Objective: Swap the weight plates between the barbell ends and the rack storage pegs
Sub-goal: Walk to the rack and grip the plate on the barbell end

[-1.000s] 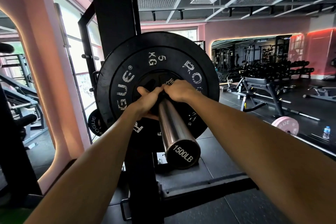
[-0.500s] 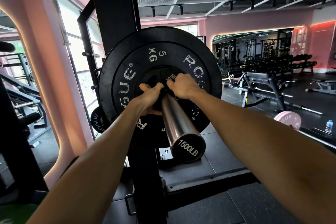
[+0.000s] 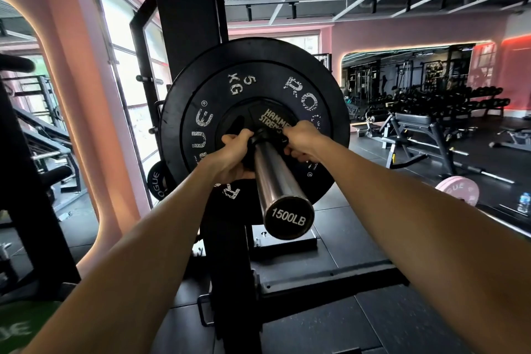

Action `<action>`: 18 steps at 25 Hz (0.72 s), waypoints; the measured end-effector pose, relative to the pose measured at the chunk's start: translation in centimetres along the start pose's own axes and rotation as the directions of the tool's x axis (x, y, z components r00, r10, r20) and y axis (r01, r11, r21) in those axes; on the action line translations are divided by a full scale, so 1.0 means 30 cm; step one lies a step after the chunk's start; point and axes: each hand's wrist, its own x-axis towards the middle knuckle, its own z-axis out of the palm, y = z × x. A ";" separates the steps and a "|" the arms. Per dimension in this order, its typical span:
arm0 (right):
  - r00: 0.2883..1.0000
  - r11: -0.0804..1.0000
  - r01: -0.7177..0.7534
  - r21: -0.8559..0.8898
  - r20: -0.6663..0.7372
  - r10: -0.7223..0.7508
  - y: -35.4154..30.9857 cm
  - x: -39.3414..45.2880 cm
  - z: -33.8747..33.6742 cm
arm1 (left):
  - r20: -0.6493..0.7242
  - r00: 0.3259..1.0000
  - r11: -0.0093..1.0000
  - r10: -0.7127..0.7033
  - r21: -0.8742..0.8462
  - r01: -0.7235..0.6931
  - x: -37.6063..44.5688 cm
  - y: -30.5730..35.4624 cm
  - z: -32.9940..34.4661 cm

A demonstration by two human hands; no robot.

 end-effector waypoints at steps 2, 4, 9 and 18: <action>0.999 1.000 -0.012 0.020 0.039 0.011 -0.010 -0.038 -0.013 | 0.031 1.000 1.000 -0.006 -0.007 0.007 -0.019 -0.001 -0.008; 0.998 0.999 -0.022 0.024 0.058 0.020 -0.017 -0.087 -0.026 | 0.071 0.997 1.000 -0.022 -0.021 0.023 -0.048 -0.005 -0.015; 0.994 0.999 -0.048 0.022 0.100 0.046 -0.011 -0.228 -0.062 | 0.078 0.997 1.000 -0.018 -0.009 0.019 -0.154 -0.019 -0.007; 0.988 0.999 -0.005 0.047 0.153 -0.002 -0.011 -0.529 -0.140 | 0.108 0.993 0.995 -0.039 -0.092 0.049 -0.470 -0.021 0.015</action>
